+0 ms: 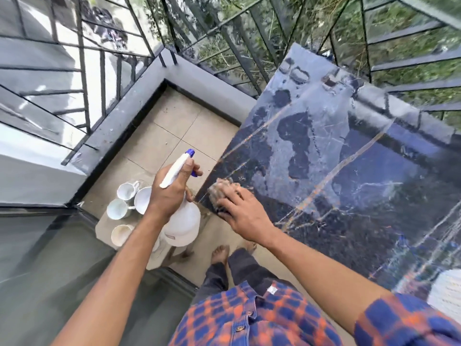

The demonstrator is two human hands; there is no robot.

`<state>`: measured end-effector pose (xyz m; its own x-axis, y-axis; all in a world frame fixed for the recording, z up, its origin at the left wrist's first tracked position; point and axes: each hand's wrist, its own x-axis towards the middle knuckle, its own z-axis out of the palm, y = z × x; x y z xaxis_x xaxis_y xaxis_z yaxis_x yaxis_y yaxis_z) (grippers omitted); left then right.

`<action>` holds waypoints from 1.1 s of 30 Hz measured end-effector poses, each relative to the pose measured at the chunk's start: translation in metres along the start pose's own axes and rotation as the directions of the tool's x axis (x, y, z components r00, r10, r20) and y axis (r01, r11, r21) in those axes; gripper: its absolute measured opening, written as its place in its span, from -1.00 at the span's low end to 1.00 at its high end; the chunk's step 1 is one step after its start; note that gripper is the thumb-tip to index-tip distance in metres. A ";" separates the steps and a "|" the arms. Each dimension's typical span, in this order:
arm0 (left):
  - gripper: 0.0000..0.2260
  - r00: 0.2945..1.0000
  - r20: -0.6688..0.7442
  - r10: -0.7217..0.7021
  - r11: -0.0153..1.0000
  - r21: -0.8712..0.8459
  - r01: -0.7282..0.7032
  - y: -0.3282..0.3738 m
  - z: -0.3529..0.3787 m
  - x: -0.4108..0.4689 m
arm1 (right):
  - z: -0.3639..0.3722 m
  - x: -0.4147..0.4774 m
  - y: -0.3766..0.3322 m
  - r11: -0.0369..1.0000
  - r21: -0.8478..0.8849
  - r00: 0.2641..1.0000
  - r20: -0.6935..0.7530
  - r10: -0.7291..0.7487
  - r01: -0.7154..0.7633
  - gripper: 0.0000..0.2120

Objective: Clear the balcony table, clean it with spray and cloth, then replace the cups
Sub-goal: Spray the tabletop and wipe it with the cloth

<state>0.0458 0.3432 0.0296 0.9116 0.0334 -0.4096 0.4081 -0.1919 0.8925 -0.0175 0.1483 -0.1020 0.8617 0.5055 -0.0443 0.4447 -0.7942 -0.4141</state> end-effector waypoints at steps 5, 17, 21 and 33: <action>-0.64 1.000 0.015 -0.014 0.999 0.042 0.013 0.008 0.016 0.004 | -0.057 0.050 0.103 0.951 -0.076 0.948 -0.140 0.287 -0.300 -0.66; -0.72 1.000 0.017 -0.010 1.000 0.025 0.010 0.035 0.048 -0.008 | -0.026 0.001 0.032 0.991 0.042 0.990 0.061 -0.130 0.127 -0.55; -0.70 0.998 0.069 -0.001 0.998 0.067 -0.004 0.040 0.056 -0.007 | -0.039 -0.049 0.087 1.000 -0.019 1.000 0.016 0.017 -0.016 -0.63; -0.64 0.982 0.190 -0.011 0.998 0.056 0.001 0.037 0.069 0.004 | -0.053 0.003 0.067 0.968 0.103 0.969 -0.071 0.236 -0.229 -0.52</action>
<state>0.0615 0.2683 0.0481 0.8811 -0.1513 -0.4481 0.4053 -0.2466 0.8803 0.0277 0.0787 -0.0813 0.9574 0.2783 -0.0766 0.2082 -0.8495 -0.4848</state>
